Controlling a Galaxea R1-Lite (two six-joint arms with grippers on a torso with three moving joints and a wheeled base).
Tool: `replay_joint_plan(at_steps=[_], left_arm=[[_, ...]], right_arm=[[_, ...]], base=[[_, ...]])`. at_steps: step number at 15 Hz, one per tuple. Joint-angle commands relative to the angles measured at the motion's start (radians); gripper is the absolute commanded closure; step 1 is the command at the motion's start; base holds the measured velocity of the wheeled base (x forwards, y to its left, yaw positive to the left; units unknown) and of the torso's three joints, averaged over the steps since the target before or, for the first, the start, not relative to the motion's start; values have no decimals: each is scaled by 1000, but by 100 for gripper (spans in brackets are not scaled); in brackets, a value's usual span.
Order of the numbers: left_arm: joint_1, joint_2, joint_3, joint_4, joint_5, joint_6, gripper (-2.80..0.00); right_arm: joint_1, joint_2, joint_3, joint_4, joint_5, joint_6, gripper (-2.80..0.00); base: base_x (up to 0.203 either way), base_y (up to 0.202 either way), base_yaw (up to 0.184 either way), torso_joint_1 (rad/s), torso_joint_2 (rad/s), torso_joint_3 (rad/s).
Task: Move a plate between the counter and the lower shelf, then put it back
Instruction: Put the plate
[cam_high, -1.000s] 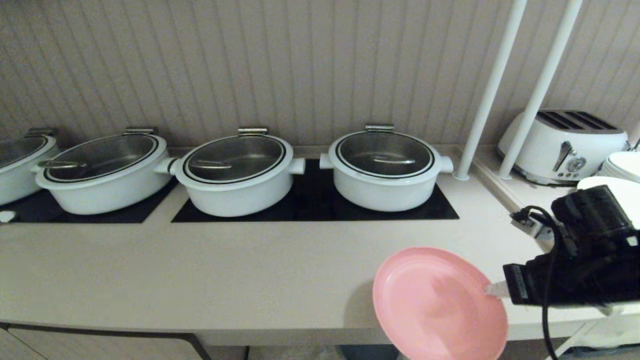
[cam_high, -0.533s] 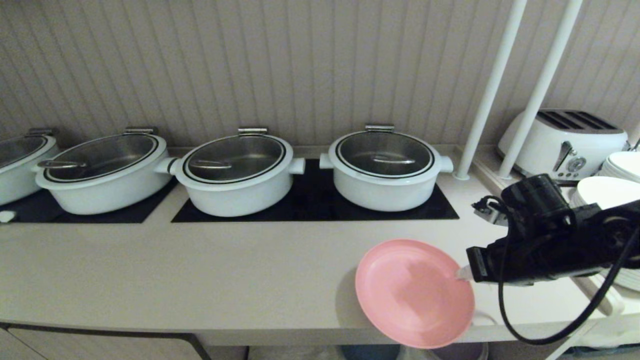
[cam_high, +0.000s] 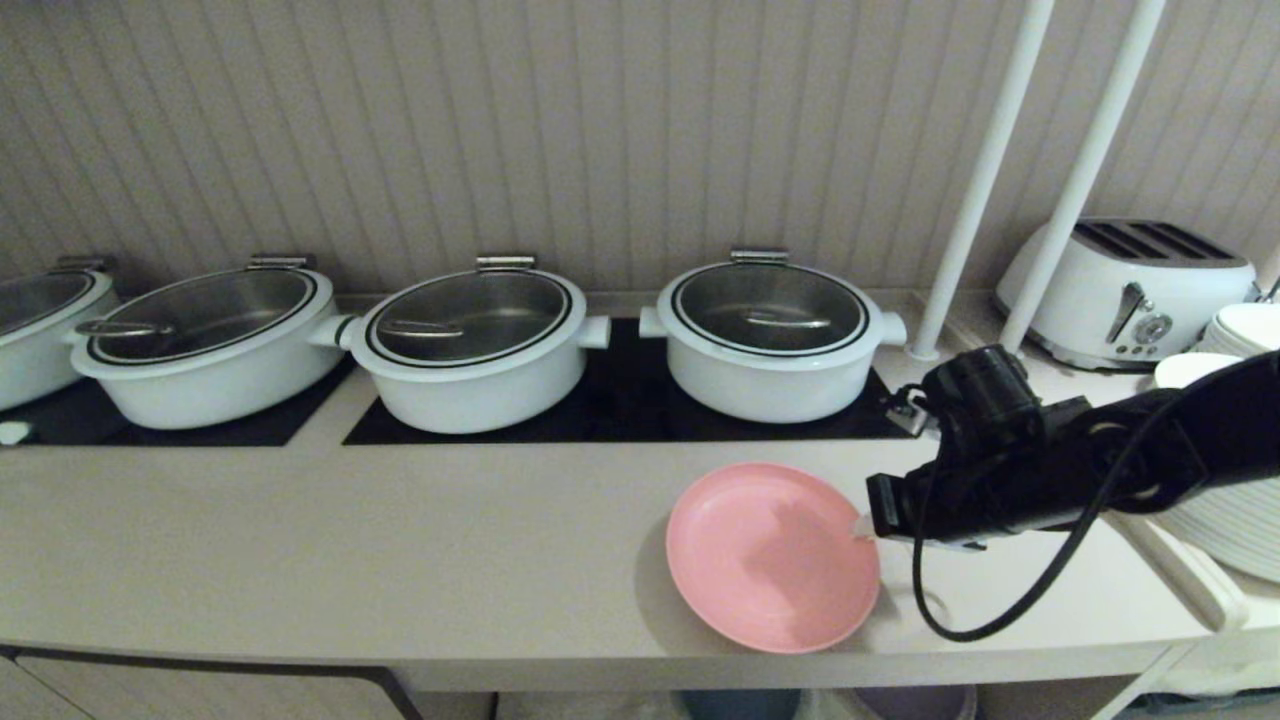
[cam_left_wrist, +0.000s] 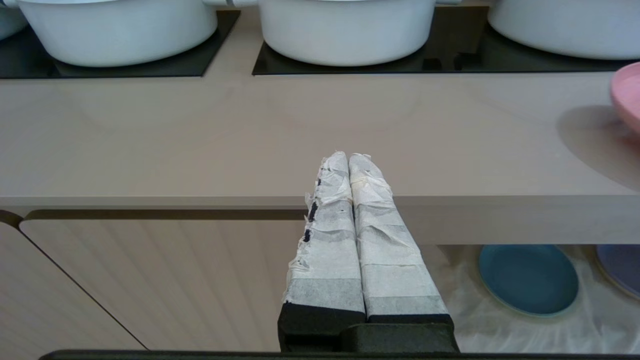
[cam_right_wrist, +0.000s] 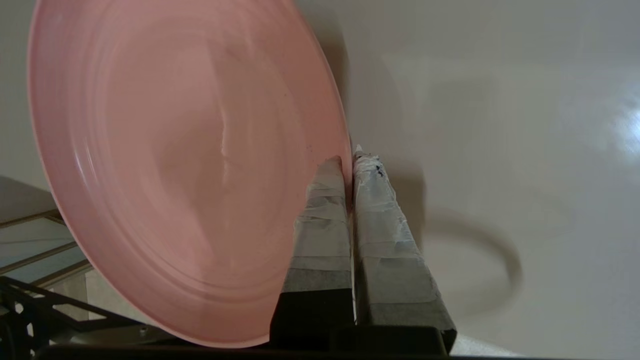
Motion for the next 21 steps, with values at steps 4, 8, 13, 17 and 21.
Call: replay_joint_plan(at_steps=[4, 8, 13, 17, 21], left_arm=[[0, 0, 0, 0, 0, 0, 0], [0, 0, 0, 0, 0, 0, 0], [0, 0, 0, 0, 0, 0, 0], [0, 0, 0, 0, 0, 0, 0], [0, 0, 0, 0, 0, 0, 0]], right_arm=[[15, 88, -78, 1, 0, 1, 0], [16, 144, -123, 0, 0, 0, 0], [30, 210, -164, -47, -2, 43, 0], [37, 228, -166, -59, -2, 51, 0], [35, 226, -168, -62, -2, 51, 0]], base=[[0, 0, 0, 0, 0, 0], [0, 0, 0, 0, 0, 0], [0, 0, 0, 0, 0, 0], [0, 0, 0, 0, 0, 0], [0, 0, 0, 0, 0, 0]])
